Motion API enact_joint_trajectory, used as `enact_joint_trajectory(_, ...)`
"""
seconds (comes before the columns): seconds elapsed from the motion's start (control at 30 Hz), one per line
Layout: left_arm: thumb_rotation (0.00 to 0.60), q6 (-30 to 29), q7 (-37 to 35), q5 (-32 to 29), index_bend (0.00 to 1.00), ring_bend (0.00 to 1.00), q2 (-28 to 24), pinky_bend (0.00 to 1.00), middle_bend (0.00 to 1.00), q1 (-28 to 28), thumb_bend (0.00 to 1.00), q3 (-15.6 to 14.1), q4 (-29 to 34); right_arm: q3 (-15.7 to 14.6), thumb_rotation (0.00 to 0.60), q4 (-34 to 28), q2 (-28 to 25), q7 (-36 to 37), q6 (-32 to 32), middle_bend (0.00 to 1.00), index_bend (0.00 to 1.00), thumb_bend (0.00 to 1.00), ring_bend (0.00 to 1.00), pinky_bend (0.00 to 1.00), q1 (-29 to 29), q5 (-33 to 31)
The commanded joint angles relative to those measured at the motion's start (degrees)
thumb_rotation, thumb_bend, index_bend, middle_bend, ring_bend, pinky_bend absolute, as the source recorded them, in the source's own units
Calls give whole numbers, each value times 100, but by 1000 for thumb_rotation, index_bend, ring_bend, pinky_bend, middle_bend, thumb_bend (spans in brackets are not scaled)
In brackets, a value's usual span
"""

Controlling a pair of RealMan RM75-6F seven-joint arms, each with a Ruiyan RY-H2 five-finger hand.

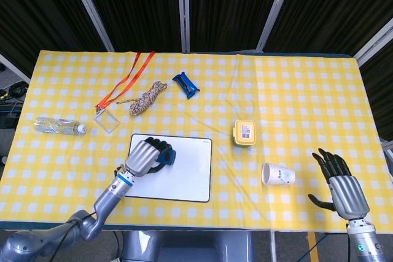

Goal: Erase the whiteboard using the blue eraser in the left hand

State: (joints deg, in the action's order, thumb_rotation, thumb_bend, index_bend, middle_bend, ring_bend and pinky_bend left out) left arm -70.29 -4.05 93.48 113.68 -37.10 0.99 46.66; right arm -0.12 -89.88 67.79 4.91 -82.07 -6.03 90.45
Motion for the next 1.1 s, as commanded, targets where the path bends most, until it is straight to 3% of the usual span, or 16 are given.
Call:
enact_joint_trajectory(0.03, 600, -22, 98, 67, 771, 554, 89, 515, 583, -29, 642, -58, 98, 7, 600, 4, -9, 27, -6, 0, 8, 72, 0, 0, -1, -3)
enact_joint_trajectory(0.53, 600, 4, 378, 73, 771, 554, 302, 515, 583, -85, 642, -35, 264, 1, 600, -27, -54, 81, -39, 0, 8, 72, 0, 0, 10, 23)
enact_joint_trajectory(0.93, 600, 17, 308, -165, 771, 554, -78, 515, 583, 70, 642, 53, -63, -26, 600, -21, -12, -7, -5, 0, 8, 71, 0, 0, 2, 43)
enact_joint_trajectory(1.1, 600, -289, 232, -275, 771, 554, -530, 515, 583, 228, 641, 191, 142, -41, 600, -42, -9, -43, -27, 0, 8, 71, 0, 0, 8, 80)
